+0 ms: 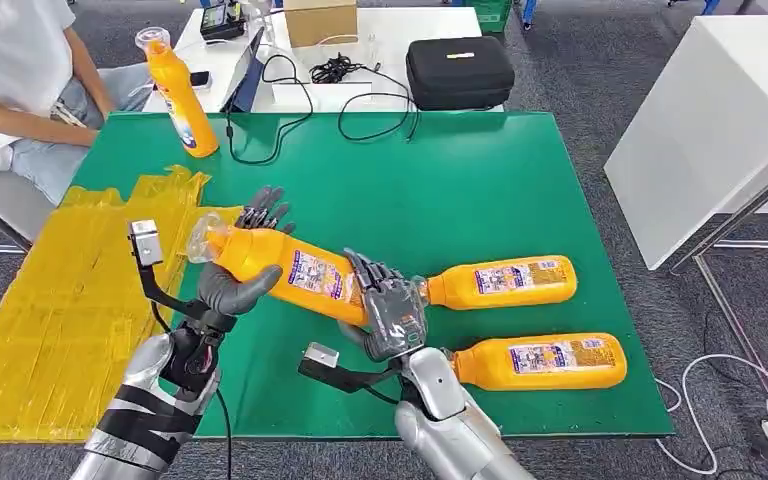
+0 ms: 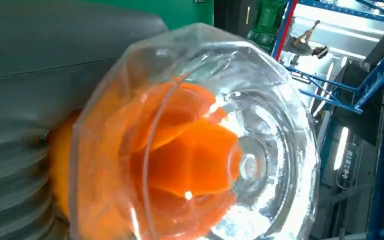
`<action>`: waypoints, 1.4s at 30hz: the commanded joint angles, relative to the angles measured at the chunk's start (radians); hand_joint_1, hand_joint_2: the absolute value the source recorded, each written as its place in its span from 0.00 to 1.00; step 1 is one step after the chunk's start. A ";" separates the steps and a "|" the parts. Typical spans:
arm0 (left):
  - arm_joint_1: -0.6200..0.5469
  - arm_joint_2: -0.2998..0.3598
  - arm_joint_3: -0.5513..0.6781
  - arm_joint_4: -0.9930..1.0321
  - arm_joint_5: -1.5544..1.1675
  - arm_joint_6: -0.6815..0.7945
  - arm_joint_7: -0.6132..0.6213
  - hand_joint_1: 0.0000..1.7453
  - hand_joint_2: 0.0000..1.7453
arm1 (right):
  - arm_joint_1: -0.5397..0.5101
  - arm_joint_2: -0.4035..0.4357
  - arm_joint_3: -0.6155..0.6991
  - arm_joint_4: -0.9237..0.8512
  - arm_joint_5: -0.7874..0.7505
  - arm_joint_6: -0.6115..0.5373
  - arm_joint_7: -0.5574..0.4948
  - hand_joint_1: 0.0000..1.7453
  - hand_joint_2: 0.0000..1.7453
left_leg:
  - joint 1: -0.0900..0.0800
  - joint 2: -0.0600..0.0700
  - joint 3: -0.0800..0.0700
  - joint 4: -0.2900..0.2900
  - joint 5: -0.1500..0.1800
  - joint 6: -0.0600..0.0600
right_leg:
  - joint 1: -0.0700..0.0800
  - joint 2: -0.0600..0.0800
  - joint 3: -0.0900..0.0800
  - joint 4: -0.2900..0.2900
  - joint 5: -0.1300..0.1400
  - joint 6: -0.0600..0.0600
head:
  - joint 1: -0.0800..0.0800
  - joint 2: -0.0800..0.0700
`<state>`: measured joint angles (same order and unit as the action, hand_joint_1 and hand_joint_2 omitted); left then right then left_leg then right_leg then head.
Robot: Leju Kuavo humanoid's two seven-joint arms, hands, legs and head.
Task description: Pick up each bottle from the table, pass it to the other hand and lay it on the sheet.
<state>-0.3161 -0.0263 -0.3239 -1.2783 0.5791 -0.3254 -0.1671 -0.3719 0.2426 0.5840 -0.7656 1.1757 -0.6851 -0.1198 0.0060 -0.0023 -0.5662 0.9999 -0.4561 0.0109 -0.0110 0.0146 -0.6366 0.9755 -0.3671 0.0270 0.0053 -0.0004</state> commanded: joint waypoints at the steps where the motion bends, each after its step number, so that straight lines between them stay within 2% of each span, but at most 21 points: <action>1: -0.088 -0.015 -0.056 0.081 -0.007 -0.003 0.010 0.00 1.00 | 0.005 0.008 0.099 0.070 0.041 -0.013 -0.040 1.00 1.00 | 0.001 -0.003 0.002 0.000 -0.001 0.000 | 0.001 -0.004 0.003 -0.001 -0.001 -0.001 | 0.000 0.000; 15: -0.088 -0.033 -0.045 0.118 0.002 0.019 0.004 0.00 1.00 | 0.043 0.015 0.049 0.031 0.070 -0.013 -0.078 1.00 1.00 | 0.001 -0.005 0.004 0.000 -0.002 -0.001 | 0.002 -0.007 0.006 0.000 -0.003 -0.001 | 0.000 0.000; 16: -0.085 -0.039 -0.041 0.115 -0.001 0.031 -0.001 1.00 1.00 | 0.047 0.015 0.041 0.029 0.072 -0.013 -0.079 1.00 1.00 | 0.001 -0.004 0.002 0.000 -0.001 0.000 | 0.002 -0.006 0.004 -0.001 -0.002 -0.001 | 0.000 0.000; 21: -0.081 -0.042 -0.036 0.104 -0.003 0.043 -0.002 1.00 1.00 | 0.048 0.016 0.022 0.032 0.068 -0.013 -0.092 1.00 1.00 | 0.001 -0.004 0.002 0.000 -0.001 0.000 | 0.001 -0.006 0.003 -0.001 -0.002 -0.001 | 0.000 0.000; 22: -0.076 -0.043 -0.031 0.096 -0.002 0.052 -0.006 1.00 1.00 | 0.051 0.025 -0.002 0.024 0.027 -0.013 -0.120 1.00 1.00 | 0.001 -0.005 0.004 0.000 -0.002 0.000 | 0.002 -0.007 0.005 0.000 -0.003 -0.001 | 0.000 0.000; 24: -0.067 -0.039 -0.028 0.084 -0.002 0.054 -0.006 1.00 1.00 | 0.042 0.029 -0.006 0.032 0.022 -0.013 -0.120 1.00 1.00 | 0.001 -0.003 0.000 0.000 -0.001 0.000 | 0.001 -0.003 0.002 0.000 -0.001 0.000 | 0.000 0.000; 42: -0.053 -0.041 -0.027 0.068 -0.003 0.080 -0.009 1.00 1.00 | 0.039 0.027 -0.029 0.001 -0.045 -0.013 -0.140 1.00 1.00 | 0.000 -0.002 0.001 0.000 -0.001 0.000 | 0.001 -0.003 0.002 0.000 -0.002 -0.001 | 0.000 0.000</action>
<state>-0.3164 -0.0469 -0.3223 -1.2501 0.5833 -0.2598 -0.1843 -0.3323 0.2674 0.5138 -0.7618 1.1337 -0.6859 -0.2255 0.0060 -0.0024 -0.5676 0.9999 -0.4561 0.0109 -0.0111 0.0146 -0.6376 0.9756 -0.3671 0.0270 0.0053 -0.0004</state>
